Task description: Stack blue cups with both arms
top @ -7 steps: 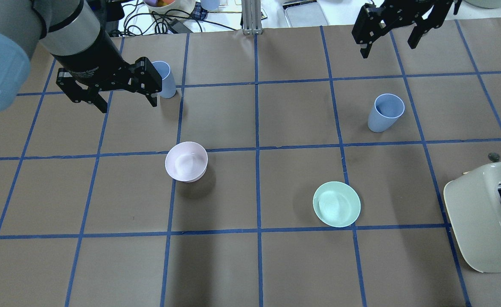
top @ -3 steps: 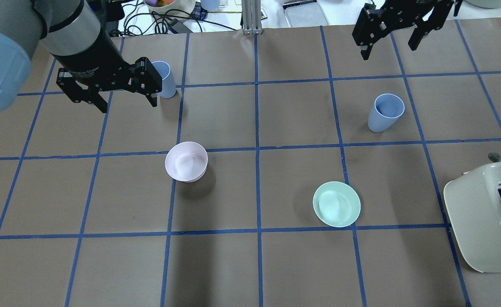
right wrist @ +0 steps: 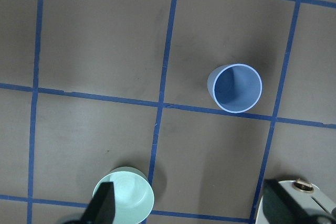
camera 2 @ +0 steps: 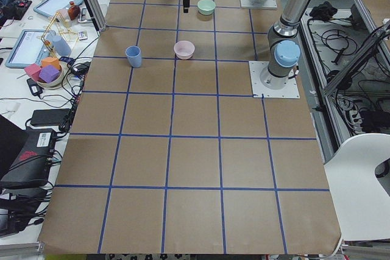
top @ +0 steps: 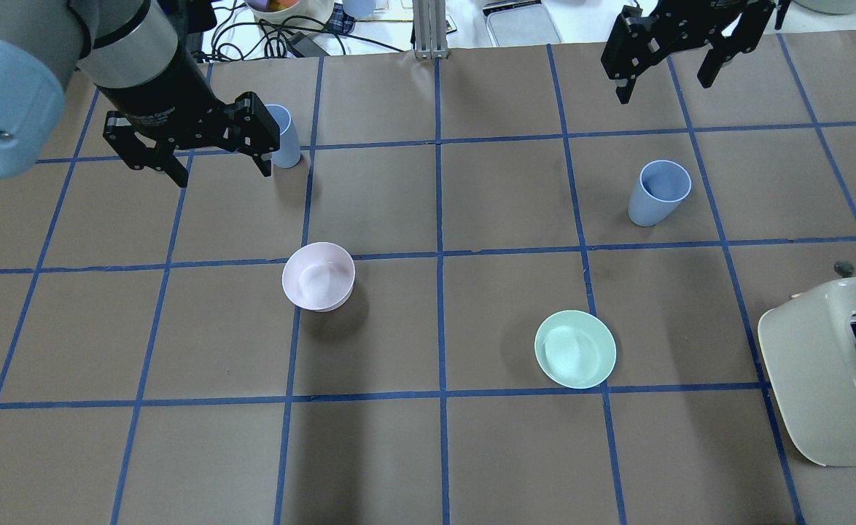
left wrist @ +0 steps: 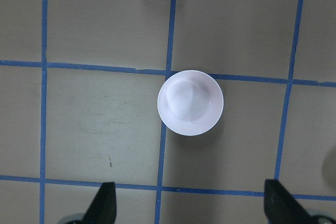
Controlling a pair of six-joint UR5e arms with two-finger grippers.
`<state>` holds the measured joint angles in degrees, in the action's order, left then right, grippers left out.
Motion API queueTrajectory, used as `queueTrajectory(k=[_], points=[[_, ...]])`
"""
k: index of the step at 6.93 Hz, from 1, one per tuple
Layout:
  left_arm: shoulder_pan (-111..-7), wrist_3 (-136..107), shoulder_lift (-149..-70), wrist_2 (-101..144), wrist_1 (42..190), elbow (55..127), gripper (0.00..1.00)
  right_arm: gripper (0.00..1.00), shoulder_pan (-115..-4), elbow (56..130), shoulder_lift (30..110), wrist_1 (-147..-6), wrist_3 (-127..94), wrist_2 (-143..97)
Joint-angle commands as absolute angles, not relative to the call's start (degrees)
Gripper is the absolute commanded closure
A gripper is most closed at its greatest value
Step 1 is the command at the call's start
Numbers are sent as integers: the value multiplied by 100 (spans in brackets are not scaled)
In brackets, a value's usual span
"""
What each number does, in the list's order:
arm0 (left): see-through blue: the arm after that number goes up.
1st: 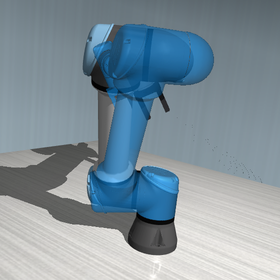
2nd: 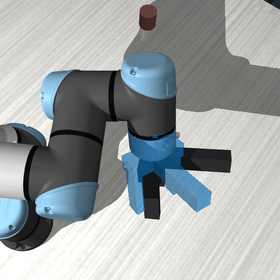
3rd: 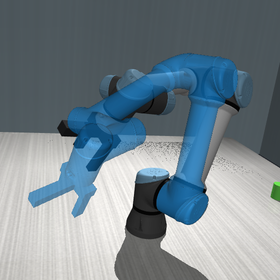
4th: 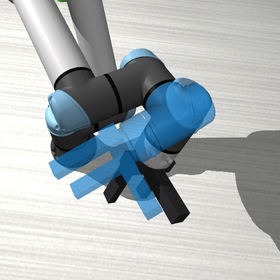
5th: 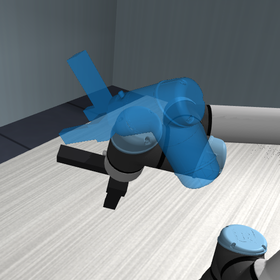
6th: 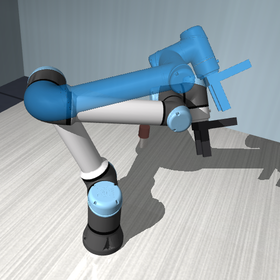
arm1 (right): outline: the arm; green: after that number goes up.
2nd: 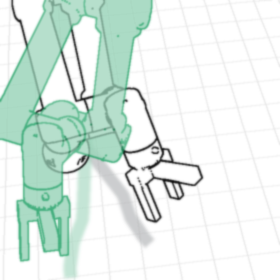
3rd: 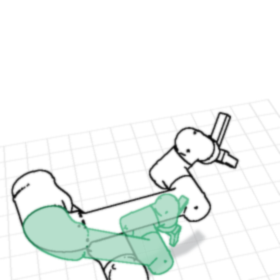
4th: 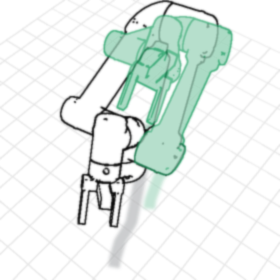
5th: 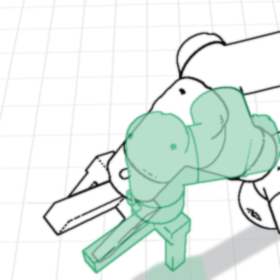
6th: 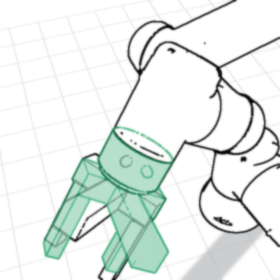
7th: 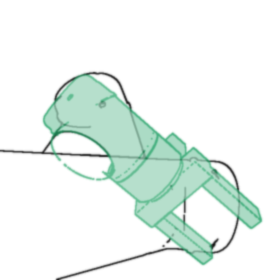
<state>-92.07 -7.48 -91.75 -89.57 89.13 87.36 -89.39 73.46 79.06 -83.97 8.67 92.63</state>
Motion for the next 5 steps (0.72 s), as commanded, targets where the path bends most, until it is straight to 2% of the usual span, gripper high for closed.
queueTrajectory(k=[1, 3, 5], points=[[-9202, -660, -10163, -8956, 8773, 7932, 0, 0, -8904, 7322, 7971, -7923, 382, 9264], [-9202, -292, -11629, -8982, 7705, 7132, 0, 1, -8895, 7383, 8007, -7796, 334, 9255], [-9202, -90, -12660, -9087, 7175, 6620, 0, 5, -8877, 7383, 8016, -7848, 334, 9246]])
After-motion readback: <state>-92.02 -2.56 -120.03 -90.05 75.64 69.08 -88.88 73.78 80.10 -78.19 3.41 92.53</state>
